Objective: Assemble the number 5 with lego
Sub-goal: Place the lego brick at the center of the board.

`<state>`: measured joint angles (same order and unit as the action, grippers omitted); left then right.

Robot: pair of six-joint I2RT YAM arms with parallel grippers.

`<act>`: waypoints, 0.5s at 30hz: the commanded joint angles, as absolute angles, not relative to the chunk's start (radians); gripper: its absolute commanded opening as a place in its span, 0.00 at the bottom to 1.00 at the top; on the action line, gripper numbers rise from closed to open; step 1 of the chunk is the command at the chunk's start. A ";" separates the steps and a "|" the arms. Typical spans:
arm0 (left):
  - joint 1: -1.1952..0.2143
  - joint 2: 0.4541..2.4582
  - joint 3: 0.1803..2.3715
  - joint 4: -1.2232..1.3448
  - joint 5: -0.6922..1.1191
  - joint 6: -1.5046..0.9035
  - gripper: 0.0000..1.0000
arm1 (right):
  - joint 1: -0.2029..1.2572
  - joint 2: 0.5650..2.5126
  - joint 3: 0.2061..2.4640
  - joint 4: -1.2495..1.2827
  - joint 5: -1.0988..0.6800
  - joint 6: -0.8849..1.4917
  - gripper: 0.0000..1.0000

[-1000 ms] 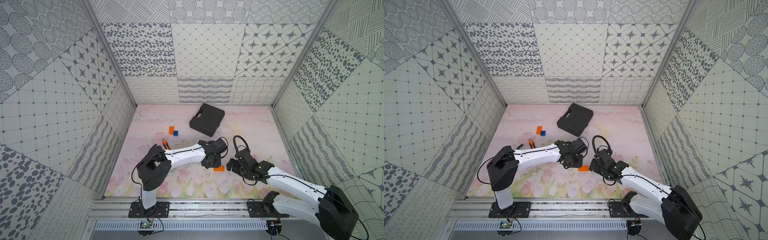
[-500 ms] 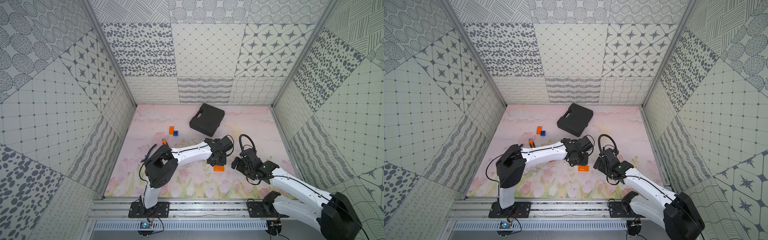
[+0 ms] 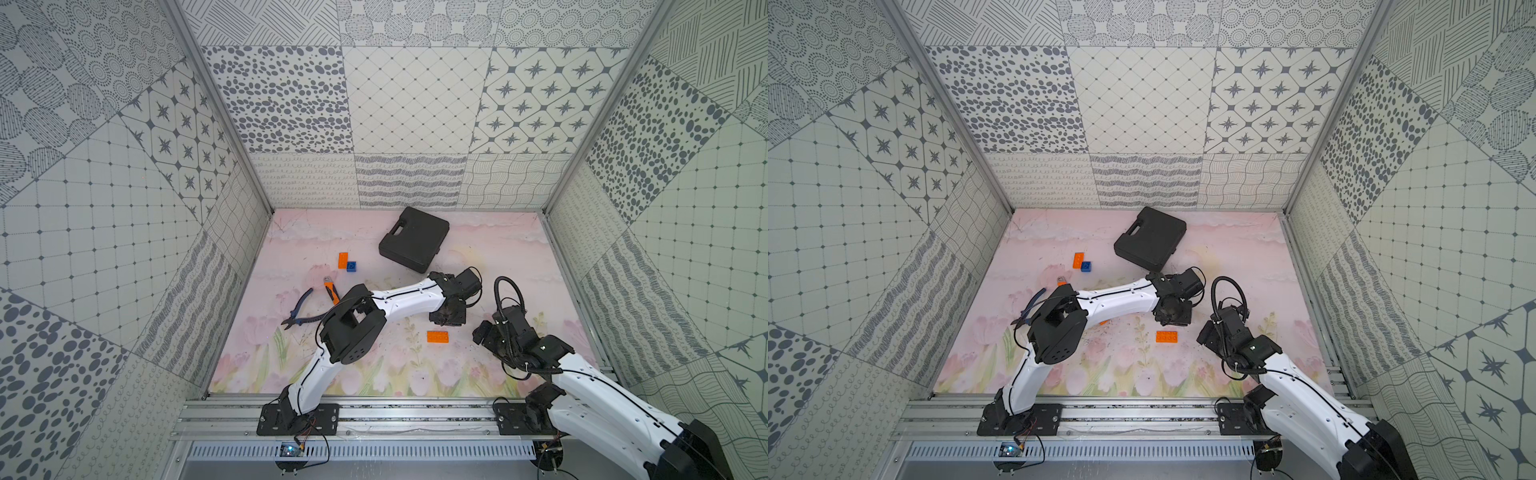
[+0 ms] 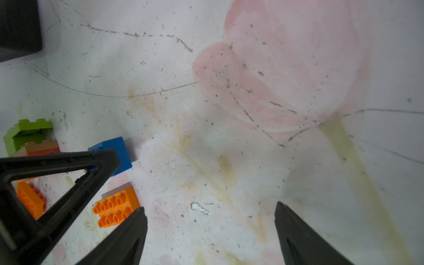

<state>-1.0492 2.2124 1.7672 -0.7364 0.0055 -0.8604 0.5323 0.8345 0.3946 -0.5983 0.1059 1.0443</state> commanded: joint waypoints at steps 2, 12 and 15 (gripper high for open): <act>-1.051 2.216 1.791 -0.800 0.009 -0.862 0.41 | 0.528 0.822 0.432 -0.618 0.110 1.019 0.90; -1.040 1.983 1.620 -0.734 -0.062 -0.871 0.53 | 0.528 0.935 0.529 -0.577 0.047 0.916 0.81; -1.031 1.823 1.442 -0.624 -0.145 -0.878 0.53 | 0.528 1.044 0.598 -0.550 0.012 0.881 0.77</act>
<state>-1.0431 1.9873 1.5913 -0.7128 -0.0280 -0.8646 0.5304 0.9775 0.5331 -0.6014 0.0444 0.9363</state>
